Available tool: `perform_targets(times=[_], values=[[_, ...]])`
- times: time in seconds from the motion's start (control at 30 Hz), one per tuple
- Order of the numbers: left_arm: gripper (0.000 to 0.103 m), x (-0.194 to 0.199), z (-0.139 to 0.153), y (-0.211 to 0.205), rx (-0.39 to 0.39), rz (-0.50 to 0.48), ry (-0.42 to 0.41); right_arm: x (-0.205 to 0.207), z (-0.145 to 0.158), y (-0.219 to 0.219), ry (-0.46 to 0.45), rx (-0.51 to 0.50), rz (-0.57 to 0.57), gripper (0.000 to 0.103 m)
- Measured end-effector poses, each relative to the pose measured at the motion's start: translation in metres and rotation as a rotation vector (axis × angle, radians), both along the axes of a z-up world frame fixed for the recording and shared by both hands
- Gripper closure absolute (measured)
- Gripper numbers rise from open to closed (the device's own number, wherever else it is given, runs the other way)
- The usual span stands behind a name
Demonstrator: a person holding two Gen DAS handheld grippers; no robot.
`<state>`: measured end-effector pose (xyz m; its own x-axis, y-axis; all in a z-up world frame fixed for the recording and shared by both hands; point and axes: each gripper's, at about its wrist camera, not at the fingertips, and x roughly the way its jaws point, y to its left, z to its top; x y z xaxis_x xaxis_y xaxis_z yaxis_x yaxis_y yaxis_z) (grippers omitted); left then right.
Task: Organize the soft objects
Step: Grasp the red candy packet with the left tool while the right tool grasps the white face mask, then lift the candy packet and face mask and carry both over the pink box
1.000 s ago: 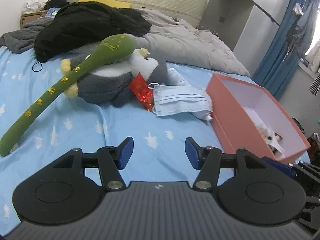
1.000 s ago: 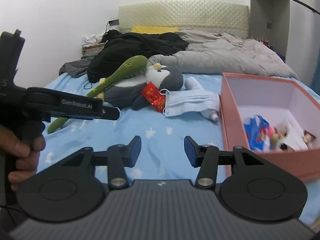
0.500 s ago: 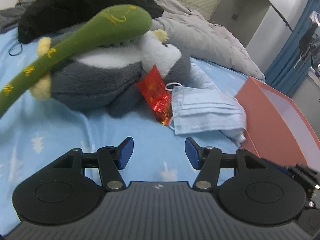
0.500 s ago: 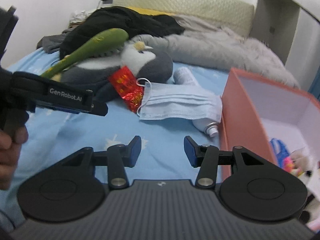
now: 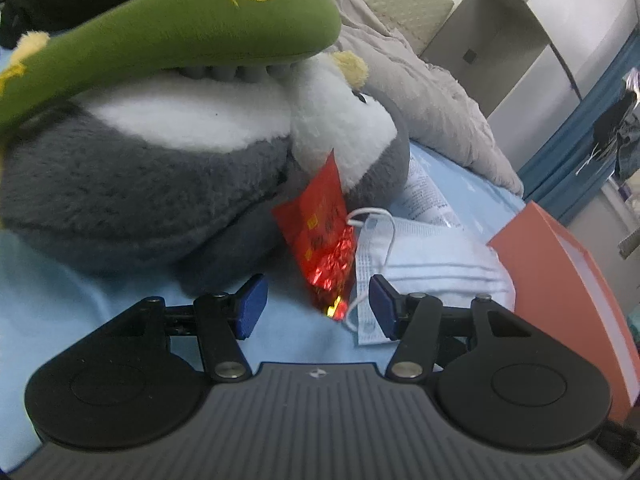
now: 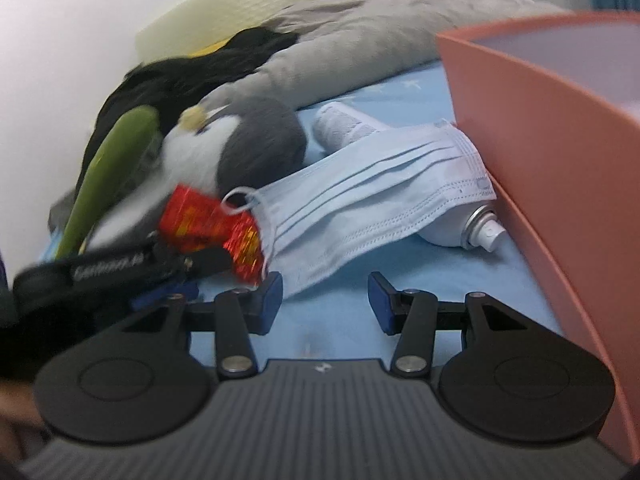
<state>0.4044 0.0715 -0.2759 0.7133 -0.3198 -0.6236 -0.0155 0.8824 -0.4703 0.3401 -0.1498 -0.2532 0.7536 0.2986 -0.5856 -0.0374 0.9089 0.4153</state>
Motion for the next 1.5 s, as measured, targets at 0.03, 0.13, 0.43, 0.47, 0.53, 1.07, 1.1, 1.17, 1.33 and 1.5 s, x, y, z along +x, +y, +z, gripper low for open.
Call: perform_targets(times=[0.03, 0.13, 0.43, 0.47, 0.53, 1.07, 1.1, 1.17, 1.33, 1.5], values=[[0.042, 0.004, -0.002, -0.001, -0.009, -0.002, 0.000, 0.004, -0.002, -0.002, 0.007, 0.026, -0.019, 0.053], [0.046, 0.007, -0.007, -0.004, -0.020, -0.008, -0.005, 0.014, -0.010, -0.007, 0.044, 0.088, -0.074, 0.051], [0.079, 0.012, -0.012, -0.009, -0.037, -0.018, -0.021, 0.025, -0.014, -0.016, 0.020, 0.176, -0.106, 0.088], [0.079, 0.011, -0.011, -0.010, -0.032, -0.026, -0.025, 0.025, -0.014, -0.016, 0.017, 0.178, -0.107, 0.091], [0.081, 0.007, -0.006, -0.012, -0.009, -0.028, -0.038, 0.024, -0.012, -0.018, 0.016, 0.186, -0.104, 0.096], [0.082, -0.059, 0.038, -0.026, 0.111, -0.022, -0.003, -0.028, 0.032, -0.018, -0.004, 0.028, -0.012, 0.097], [0.082, -0.064, 0.041, -0.025, 0.121, -0.022, 0.002, -0.033, 0.034, -0.018, -0.004, 0.020, -0.004, 0.097], [0.082, -0.074, 0.047, -0.025, 0.131, -0.020, 0.010, -0.043, 0.040, -0.019, -0.001, 0.006, 0.009, 0.097], [0.082, -0.099, 0.064, -0.025, 0.155, -0.020, 0.007, -0.067, 0.055, -0.022, -0.011, -0.028, 0.029, 0.097], [0.082, -0.127, 0.078, -0.028, 0.174, -0.024, 0.002, -0.092, 0.067, -0.024, -0.027, -0.064, 0.043, 0.097]])
